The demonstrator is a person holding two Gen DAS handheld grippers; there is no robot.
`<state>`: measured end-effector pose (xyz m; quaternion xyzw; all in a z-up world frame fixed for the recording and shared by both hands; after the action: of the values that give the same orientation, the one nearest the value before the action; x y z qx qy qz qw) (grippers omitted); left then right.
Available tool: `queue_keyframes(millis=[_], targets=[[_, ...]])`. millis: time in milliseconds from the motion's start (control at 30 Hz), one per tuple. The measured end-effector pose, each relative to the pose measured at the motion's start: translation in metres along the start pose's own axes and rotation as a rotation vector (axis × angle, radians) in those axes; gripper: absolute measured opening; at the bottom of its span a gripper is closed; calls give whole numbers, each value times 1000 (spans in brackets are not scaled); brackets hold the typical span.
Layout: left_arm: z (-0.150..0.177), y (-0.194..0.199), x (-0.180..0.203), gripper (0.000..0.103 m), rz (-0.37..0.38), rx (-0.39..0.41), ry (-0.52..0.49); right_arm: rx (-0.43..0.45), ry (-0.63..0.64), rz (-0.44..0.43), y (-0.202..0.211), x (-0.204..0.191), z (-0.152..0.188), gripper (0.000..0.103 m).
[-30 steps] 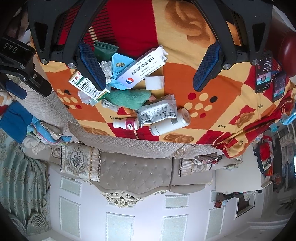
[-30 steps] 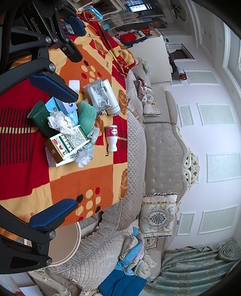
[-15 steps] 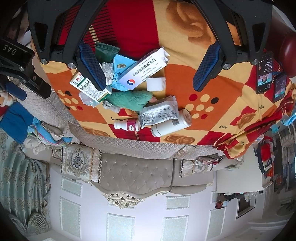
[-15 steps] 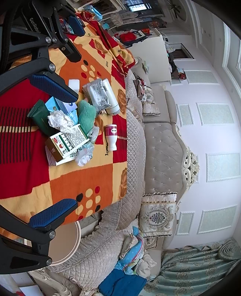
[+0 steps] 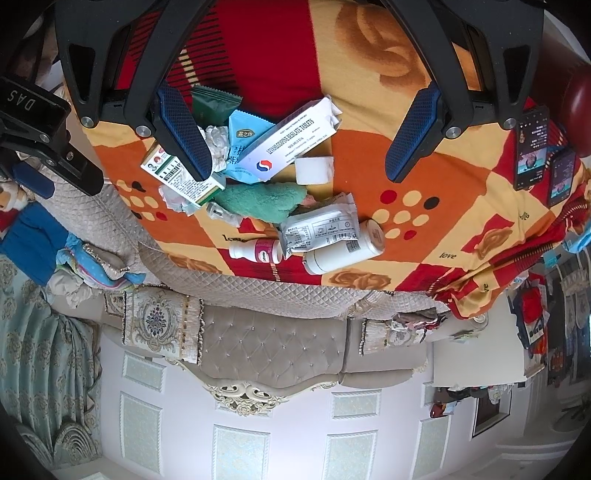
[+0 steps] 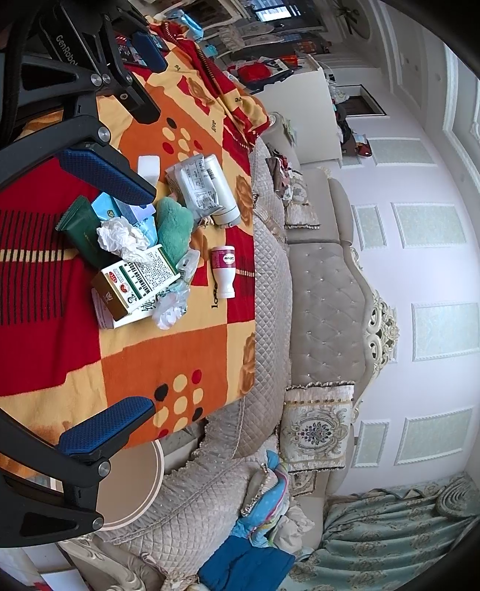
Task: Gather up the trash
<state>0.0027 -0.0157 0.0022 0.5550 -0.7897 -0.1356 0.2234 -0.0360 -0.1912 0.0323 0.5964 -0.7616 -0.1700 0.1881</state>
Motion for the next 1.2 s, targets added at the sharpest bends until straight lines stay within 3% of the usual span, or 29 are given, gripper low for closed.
queue_keyframes(millis=[567, 1200], targets=[[7, 1, 6, 95, -6, -2, 1, -14, -13, -3, -4, 3, 3, 103], [9, -1, -13, 95, -14, -8, 11, -30, -1, -19, -8, -2, 6, 103]])
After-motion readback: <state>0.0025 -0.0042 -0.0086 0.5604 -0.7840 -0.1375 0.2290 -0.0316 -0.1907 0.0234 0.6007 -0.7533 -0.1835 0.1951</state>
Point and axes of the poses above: each gripper's, at about its wrist camera, not at the fingertips, and y roughly against the way its jaws point, x to its right, z to its underside, the point moved 4 cm from there along -y, roughly the way its jaws point, and after that the axes turned 14 degrees about z, right-handed, at the moved point
